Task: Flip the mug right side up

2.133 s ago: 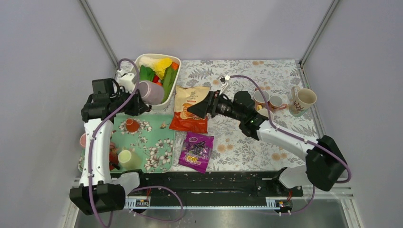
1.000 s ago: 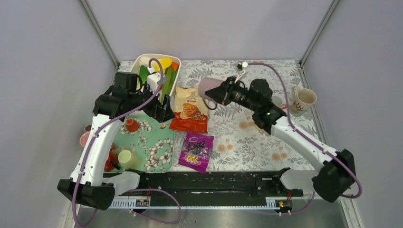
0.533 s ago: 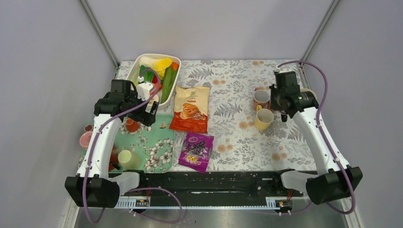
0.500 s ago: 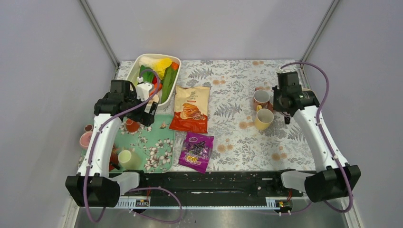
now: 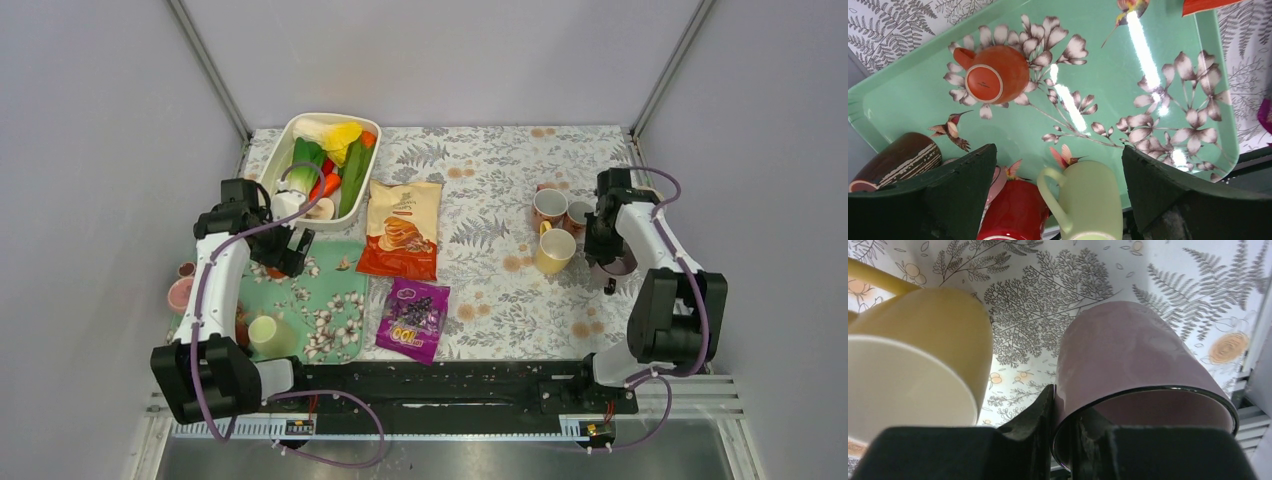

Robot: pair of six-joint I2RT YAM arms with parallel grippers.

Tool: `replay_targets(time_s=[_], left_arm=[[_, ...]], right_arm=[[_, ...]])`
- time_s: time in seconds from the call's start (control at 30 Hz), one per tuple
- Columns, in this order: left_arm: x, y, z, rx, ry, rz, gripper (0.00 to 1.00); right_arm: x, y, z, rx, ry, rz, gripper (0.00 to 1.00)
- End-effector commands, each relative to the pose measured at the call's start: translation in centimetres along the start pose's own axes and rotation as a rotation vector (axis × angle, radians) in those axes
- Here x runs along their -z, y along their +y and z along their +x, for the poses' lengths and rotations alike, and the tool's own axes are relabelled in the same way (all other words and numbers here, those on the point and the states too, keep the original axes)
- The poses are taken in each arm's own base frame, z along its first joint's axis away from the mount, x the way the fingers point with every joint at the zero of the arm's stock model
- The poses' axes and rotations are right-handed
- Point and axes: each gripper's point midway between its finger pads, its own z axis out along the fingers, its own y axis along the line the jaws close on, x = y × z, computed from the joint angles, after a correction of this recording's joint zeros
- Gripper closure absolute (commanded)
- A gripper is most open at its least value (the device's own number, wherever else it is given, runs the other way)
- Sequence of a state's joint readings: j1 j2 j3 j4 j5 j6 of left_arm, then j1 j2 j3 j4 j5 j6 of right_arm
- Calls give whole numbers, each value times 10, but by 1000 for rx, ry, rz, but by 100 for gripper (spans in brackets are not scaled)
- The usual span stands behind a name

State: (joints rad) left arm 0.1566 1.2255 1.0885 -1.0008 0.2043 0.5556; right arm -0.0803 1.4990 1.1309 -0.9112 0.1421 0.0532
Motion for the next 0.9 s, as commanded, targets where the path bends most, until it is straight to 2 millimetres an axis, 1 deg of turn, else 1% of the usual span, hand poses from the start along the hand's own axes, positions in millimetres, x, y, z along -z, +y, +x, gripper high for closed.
replay_targets(time_s=[0.0, 0.1, 0.13, 0.27, 0.33, 0.47, 0.53, 0.67, 0.73, 0.87], left_arm=[[-3, 8, 6, -41, 12, -22, 1], [-7, 10, 15, -36, 39, -30, 1], [-8, 12, 18, -35, 50, -41, 1], [-12, 16, 26, -24, 92, -62, 1], [-14, 20, 28, -18, 104, -80, 1], [-19, 29, 30, -9, 109, -120, 1], [-20, 35, 30, 19, 105, -122, 1], [-23, 45, 24, 88, 85, -100, 1], [-27, 47, 23, 122, 75, -82, 1], [-36, 52, 24, 170, 81, -75, 1]], right_arm=[[-18, 13, -22, -10, -60, -58, 100], [-29, 19, -19, -5, -25, -77, 100], [-31, 18, -19, -4, -24, -74, 98], [-31, 18, -21, -8, -32, -75, 81], [-27, 17, -22, -16, -44, -71, 69], [-12, 11, -26, -30, -91, -50, 50], [-4, 10, -28, -40, -113, -53, 44], [19, 8, -31, -44, -151, -57, 36], [31, 5, -33, -53, -182, -54, 34], [56, 8, -35, -62, -267, -78, 31]])
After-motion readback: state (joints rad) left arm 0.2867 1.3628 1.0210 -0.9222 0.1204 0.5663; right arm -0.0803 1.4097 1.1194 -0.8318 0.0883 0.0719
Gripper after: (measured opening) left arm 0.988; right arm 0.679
